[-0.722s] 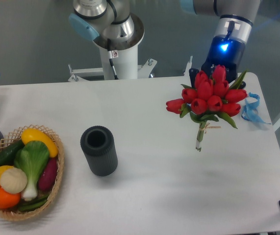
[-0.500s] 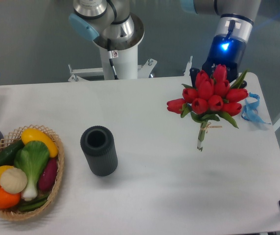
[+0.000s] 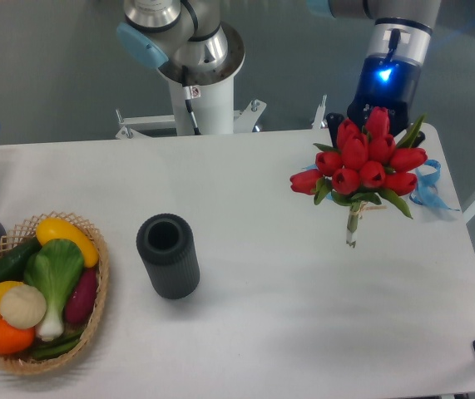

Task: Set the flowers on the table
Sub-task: 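Close the gripper on the red tulip bouquet stems, then lift the tulip bouquet and swing it toward the table center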

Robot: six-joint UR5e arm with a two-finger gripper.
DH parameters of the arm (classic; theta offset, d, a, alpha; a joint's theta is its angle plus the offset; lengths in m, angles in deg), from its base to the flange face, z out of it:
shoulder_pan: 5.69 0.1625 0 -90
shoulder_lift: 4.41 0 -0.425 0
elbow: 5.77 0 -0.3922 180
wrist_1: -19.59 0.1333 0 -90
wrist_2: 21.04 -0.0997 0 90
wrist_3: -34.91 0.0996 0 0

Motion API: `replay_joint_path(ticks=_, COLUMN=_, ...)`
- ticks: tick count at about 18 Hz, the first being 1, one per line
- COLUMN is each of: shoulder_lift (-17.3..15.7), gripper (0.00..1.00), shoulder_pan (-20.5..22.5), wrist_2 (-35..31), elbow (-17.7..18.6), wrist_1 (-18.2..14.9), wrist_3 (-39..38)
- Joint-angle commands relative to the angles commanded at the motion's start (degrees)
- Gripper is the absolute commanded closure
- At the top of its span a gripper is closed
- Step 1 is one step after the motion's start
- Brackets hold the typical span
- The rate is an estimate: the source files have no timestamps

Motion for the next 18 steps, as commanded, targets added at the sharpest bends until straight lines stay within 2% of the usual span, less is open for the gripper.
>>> replay_joint_path(ticks=4, shoulder_lift=0.4, gripper=0.67, shoulder_pan=-3.2, wrist_2=-8.8, elbow=-3.4, wrist_1=-3.0, wrist_3=-0.1)
replay_joint_path(ticks=7, shoulder_lift=1.8, gripper=0.67, shoulder_pan=-5.0, wrist_2=-12.8, elbow=-6.6, wrist_1=-6.8, wrist_3=-0.4)
replay_joint_path(ticks=10, shoulder_lift=2.7, gripper=0.67, shoulder_pan=-8.2, wrist_2=-22.3, elbow=-7.4, wrist_1=-7.8, wrist_3=-0.4)
replay_joint_path(ticks=13, shoulder_lift=5.8, gripper=0.67, shoulder_pan=-13.6, wrist_2=-34.3, elbow=-8.3, wrist_1=-8.0, wrist_3=0.0)
replay_joint_path(ticks=16, shoulder_lift=9.6, gripper=0.67, shoulder_pan=-18.0, wrist_2=-42.4, elbow=-11.0, wrist_1=-8.8, wrist_3=0.0)
replay_joint_path(ticks=18, shoulder_lift=11.7, gripper=0.67, shoulder_pan=-20.1, wrist_2=-47.6, elbow=-11.2, wrist_1=-9.9, wrist_3=0.0)
